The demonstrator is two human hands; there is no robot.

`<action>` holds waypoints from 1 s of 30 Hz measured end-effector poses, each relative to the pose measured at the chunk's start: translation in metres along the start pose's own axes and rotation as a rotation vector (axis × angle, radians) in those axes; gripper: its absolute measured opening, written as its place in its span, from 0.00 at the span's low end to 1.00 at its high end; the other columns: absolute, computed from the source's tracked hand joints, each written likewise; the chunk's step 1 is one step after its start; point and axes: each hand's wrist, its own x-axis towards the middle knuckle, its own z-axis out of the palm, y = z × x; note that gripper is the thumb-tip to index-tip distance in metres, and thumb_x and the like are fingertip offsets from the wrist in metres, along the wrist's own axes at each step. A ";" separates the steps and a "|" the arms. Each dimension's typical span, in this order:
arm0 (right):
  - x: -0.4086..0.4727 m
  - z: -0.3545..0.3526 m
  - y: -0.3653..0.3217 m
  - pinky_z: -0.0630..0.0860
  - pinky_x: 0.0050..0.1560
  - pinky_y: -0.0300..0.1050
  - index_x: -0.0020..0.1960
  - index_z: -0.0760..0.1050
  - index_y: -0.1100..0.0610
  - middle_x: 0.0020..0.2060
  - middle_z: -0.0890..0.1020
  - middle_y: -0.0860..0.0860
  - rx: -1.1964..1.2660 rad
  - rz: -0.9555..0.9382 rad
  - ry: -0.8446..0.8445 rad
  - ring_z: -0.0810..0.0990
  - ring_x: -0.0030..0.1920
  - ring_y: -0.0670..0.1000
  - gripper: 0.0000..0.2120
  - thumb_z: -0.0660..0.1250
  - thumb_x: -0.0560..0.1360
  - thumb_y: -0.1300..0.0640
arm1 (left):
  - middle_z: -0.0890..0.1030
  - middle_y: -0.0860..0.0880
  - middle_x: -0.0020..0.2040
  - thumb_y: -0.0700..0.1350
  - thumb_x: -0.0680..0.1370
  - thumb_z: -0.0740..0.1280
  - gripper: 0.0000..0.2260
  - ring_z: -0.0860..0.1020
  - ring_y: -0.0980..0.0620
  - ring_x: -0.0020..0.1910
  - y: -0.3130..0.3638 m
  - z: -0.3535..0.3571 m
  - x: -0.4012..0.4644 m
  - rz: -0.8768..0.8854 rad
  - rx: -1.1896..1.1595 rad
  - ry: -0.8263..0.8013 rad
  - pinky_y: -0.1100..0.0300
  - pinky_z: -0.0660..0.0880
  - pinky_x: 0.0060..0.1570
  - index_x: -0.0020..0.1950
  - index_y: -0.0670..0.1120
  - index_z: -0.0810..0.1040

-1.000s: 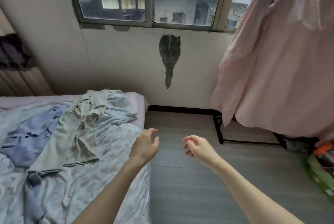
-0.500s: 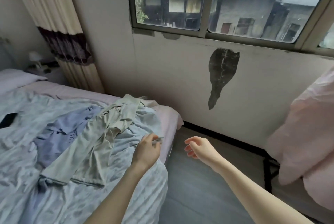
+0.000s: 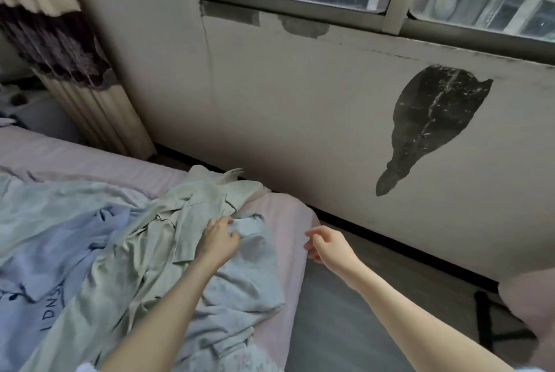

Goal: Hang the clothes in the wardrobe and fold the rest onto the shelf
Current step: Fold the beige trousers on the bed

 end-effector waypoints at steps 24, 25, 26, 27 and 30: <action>0.228 0.071 -0.005 0.79 0.48 0.45 0.60 0.74 0.59 0.46 0.82 0.53 0.192 0.404 -0.065 0.81 0.43 0.50 0.15 0.53 0.80 0.59 | 0.81 0.38 0.50 0.39 0.79 0.57 0.14 0.77 0.37 0.50 -0.057 0.045 0.252 0.003 0.154 0.058 0.51 0.70 0.43 0.62 0.45 0.73; 0.228 0.073 -0.011 0.79 0.48 0.45 0.62 0.73 0.59 0.48 0.82 0.53 0.248 0.410 -0.064 0.81 0.44 0.50 0.15 0.55 0.80 0.57 | 0.81 0.39 0.50 0.39 0.79 0.58 0.14 0.76 0.37 0.50 -0.048 0.033 0.246 0.042 0.098 0.088 0.51 0.70 0.43 0.63 0.45 0.73; 0.226 0.074 -0.020 0.80 0.48 0.46 0.64 0.71 0.60 0.51 0.81 0.54 0.313 0.416 -0.067 0.81 0.48 0.51 0.16 0.56 0.80 0.54 | 0.81 0.39 0.50 0.39 0.78 0.59 0.14 0.77 0.37 0.50 -0.039 0.018 0.237 0.088 0.034 0.112 0.51 0.70 0.43 0.62 0.45 0.74; 0.226 0.074 -0.028 0.80 0.49 0.48 0.66 0.68 0.60 0.55 0.79 0.55 0.409 0.425 -0.069 0.80 0.52 0.53 0.19 0.58 0.80 0.50 | 0.81 0.40 0.49 0.38 0.78 0.60 0.14 0.77 0.38 0.50 -0.028 0.006 0.227 0.145 -0.035 0.126 0.51 0.70 0.44 0.62 0.46 0.75; 0.224 0.062 -0.060 0.79 0.48 0.54 0.69 0.64 0.57 0.64 0.73 0.57 0.770 0.444 -0.126 0.75 0.61 0.59 0.28 0.61 0.76 0.40 | 0.83 0.44 0.46 0.39 0.77 0.63 0.14 0.78 0.44 0.47 0.009 -0.030 0.186 0.400 -0.208 0.093 0.55 0.71 0.43 0.61 0.48 0.77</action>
